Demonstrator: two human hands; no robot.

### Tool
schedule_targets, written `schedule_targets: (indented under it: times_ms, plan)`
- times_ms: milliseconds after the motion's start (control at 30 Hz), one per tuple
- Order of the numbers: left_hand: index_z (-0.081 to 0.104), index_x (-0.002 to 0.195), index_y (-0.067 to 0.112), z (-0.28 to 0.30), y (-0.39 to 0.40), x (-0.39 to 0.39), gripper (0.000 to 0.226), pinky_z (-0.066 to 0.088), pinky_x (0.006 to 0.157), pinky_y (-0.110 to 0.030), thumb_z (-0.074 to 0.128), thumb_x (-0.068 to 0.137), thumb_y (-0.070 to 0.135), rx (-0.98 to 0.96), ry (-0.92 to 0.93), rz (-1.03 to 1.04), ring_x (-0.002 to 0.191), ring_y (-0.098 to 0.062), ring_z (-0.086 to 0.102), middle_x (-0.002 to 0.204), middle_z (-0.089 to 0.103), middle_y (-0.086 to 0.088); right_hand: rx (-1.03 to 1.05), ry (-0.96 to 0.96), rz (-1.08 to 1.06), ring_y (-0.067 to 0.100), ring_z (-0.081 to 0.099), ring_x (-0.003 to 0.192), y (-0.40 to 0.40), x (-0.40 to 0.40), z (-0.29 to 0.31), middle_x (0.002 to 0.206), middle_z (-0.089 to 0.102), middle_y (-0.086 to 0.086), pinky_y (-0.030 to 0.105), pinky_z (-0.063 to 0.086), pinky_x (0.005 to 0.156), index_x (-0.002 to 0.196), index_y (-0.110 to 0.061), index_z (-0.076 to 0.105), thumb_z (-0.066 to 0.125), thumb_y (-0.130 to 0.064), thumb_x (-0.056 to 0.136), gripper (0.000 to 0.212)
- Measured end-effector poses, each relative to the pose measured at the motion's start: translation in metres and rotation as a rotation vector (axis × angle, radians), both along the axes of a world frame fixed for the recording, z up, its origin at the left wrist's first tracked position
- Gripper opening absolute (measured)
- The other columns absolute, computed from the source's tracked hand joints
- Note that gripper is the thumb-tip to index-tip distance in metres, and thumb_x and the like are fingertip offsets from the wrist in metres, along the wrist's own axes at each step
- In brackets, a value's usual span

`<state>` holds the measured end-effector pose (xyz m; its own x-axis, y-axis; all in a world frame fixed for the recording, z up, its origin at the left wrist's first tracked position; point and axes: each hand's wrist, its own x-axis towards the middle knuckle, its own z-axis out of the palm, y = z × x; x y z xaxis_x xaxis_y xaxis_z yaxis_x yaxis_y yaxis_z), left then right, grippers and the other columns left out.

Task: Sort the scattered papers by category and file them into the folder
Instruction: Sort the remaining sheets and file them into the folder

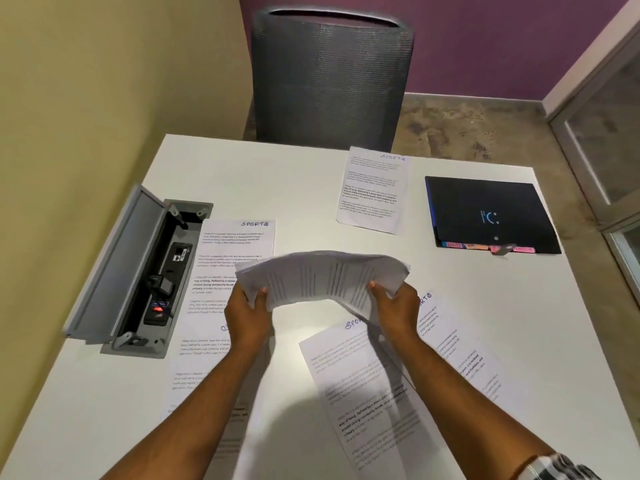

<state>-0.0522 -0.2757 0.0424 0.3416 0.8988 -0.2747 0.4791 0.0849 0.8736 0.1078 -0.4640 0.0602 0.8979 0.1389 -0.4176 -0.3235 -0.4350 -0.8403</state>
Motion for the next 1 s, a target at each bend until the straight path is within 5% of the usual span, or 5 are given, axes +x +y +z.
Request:
schedule_targets:
  times_ms: [167, 367, 500, 700, 1000]
  plan:
    - [0.024, 0.152, 0.015, 0.033, -0.01, -0.002, 0.076, 0.038, 0.095, -0.023, 0.069, 0.091, 0.012, -0.317, -0.244, 0.185, 0.141, -0.02, 0.037, 0.154, 0.037, -0.001, 0.194, 0.216, -0.106, 0.003, 0.065, 0.046, -0.016, 0.002, 0.023, 0.078, 0.068, 0.008, 0.014, 0.044, 0.039, 0.103, 0.0, 0.066, 0.072, -0.003, 0.092, 0.013]
    - [0.06, 0.127, 0.005, 0.047, -0.047, 0.0, 0.041, 0.056, 0.091, -0.034, 0.065, 0.094, 0.028, -0.814, -0.414, 0.022, 0.105, -0.021, 0.07, 0.118, 0.071, -0.011, 0.382, 0.387, -0.129, 0.024, 0.076, 0.086, -0.029, -0.027, 0.012, 0.102, 0.078, 0.013, 0.029, 0.06, 0.062, 0.117, -0.004, 0.069, 0.076, -0.002, 0.087, 0.031]
    - [0.06, 0.12, 0.0, 0.052, -0.05, 0.007, 0.023, 0.05, 0.056, -0.018, 0.052, 0.102, 0.011, -0.628, -0.29, 0.081, 0.052, -0.005, 0.057, 0.1, 0.072, -0.015, 0.428, 0.505, -0.145, 0.028, 0.076, 0.088, -0.036, -0.053, 0.011, 0.105, 0.077, 0.018, 0.034, 0.062, 0.064, 0.12, 0.0, 0.067, 0.076, -0.002, 0.087, 0.034]
    - [0.06, 0.118, 0.014, 0.07, -0.045, 0.002, 0.021, 0.049, 0.059, -0.009, 0.05, 0.101, 0.006, -0.314, -0.216, -0.008, 0.085, -0.007, 0.065, 0.099, 0.069, 0.004, 0.494, 0.579, -0.101, 0.035, 0.073, 0.103, -0.052, -0.051, 0.017, 0.11, 0.075, 0.019, 0.052, 0.057, 0.094, 0.122, -0.001, 0.067, 0.079, -0.002, 0.082, 0.042]
    - [0.062, 0.111, 0.016, 0.093, -0.042, 0.007, 0.015, 0.057, 0.068, -0.027, 0.048, 0.103, 0.016, -0.08, -0.235, -0.067, 0.09, -0.018, 0.07, 0.1, 0.072, -0.005, 0.235, 0.033, 0.367, 0.019, 0.073, 0.099, -0.015, 0.016, 0.086, 0.107, 0.077, -0.002, 0.036, 0.061, 0.084, 0.112, -0.023, 0.069, 0.083, -0.016, 0.082, 0.034]
